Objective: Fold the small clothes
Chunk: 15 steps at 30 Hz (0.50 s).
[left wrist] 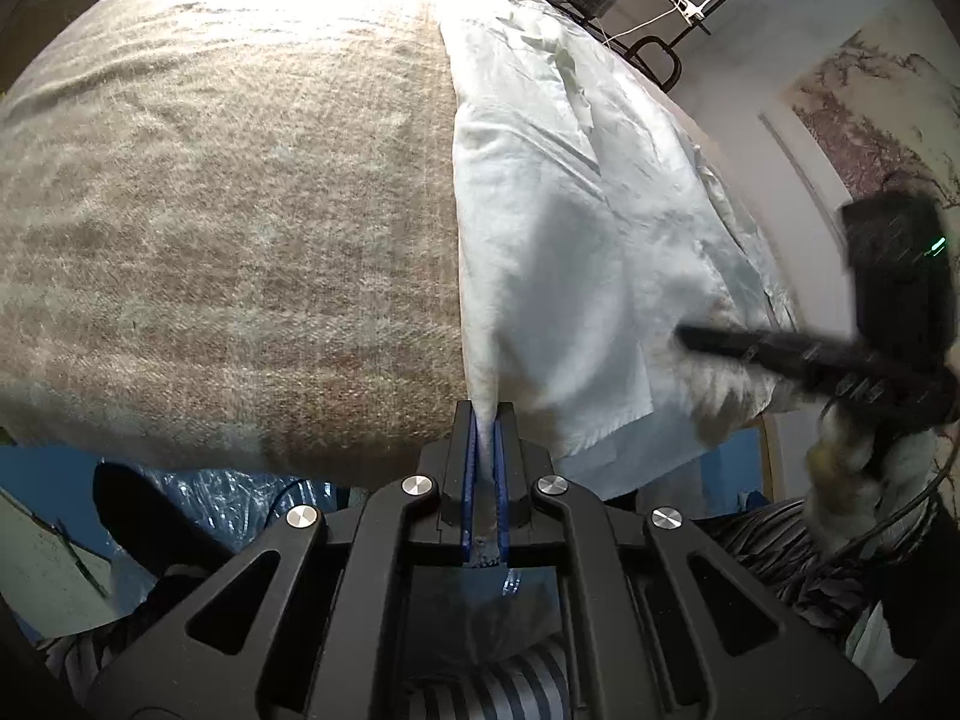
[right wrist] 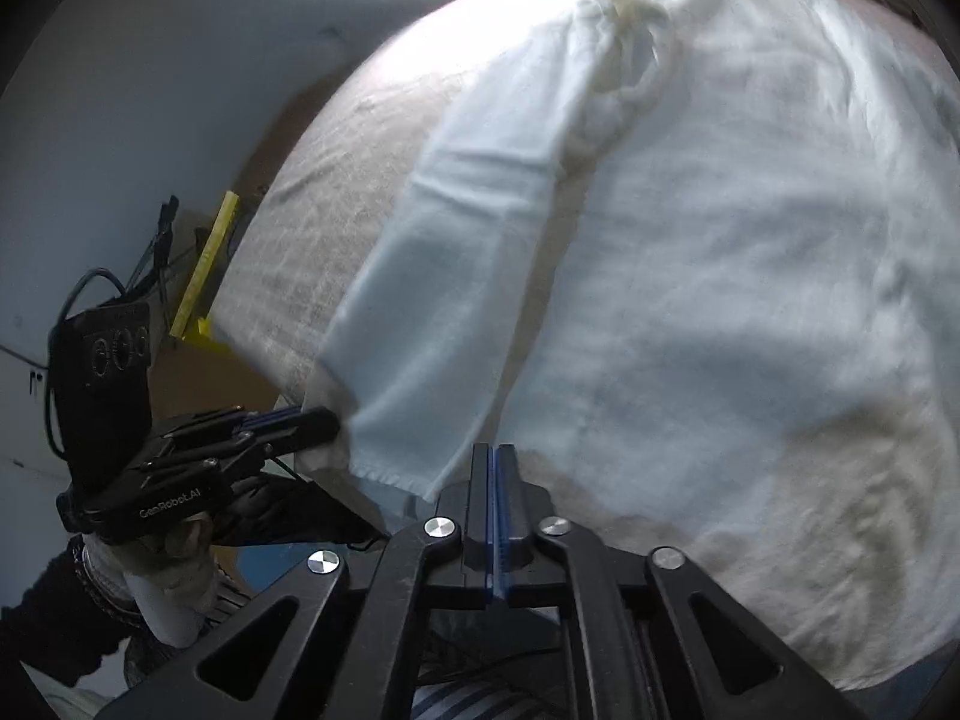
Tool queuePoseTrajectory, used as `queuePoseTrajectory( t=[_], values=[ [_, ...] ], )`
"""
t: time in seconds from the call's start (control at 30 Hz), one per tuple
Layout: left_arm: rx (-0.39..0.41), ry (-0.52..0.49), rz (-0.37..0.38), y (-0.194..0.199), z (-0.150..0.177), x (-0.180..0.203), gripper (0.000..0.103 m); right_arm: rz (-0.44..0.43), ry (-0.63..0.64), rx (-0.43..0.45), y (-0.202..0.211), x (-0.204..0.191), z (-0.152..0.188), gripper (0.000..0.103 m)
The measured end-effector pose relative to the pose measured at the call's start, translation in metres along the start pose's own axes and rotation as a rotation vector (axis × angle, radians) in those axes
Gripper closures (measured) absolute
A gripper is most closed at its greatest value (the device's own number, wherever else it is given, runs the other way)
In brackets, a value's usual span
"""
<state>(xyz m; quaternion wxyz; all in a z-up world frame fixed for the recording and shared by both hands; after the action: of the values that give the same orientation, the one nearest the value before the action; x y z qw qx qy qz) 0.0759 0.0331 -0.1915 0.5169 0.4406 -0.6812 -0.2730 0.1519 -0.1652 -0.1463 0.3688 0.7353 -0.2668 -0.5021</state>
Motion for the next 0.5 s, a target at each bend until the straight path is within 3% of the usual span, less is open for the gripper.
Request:
queuePoseTrajectory(
  t=[0.1, 0.23, 0.5],
  values=[
    [0.002, -0.004, -0.006, 0.0, 0.0, 0.0, 0.099, 0.015, 0.069, 0.121, 0.029, -0.009, -0.017, 0.083],
    [0.018, -0.035, -0.049, 0.013, 0.004, 0.003, 0.094, 0.001, 0.107, 0.218, 0.041, -0.018, -0.044, 0.083],
    [0.144, -0.115, -0.094, 0.055, -0.002, 0.016, 0.094, 0.05, 0.209, 0.231, -0.002, -0.043, -0.093, 0.087]
  ],
)
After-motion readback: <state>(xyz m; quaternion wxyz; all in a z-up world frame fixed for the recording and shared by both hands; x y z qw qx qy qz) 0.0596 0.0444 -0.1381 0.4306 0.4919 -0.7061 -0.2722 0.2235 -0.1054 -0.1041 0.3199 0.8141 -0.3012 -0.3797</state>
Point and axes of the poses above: each gripper's, at about its wrist camera, not at the fingertips, and y roughly against the way its jaws point, x to its right, z to its underside, the point moved 2 cm from there along -y, roughly the way its jaws point, and after that the axes turned 3 degrees about -x, right-handed, at the moved point
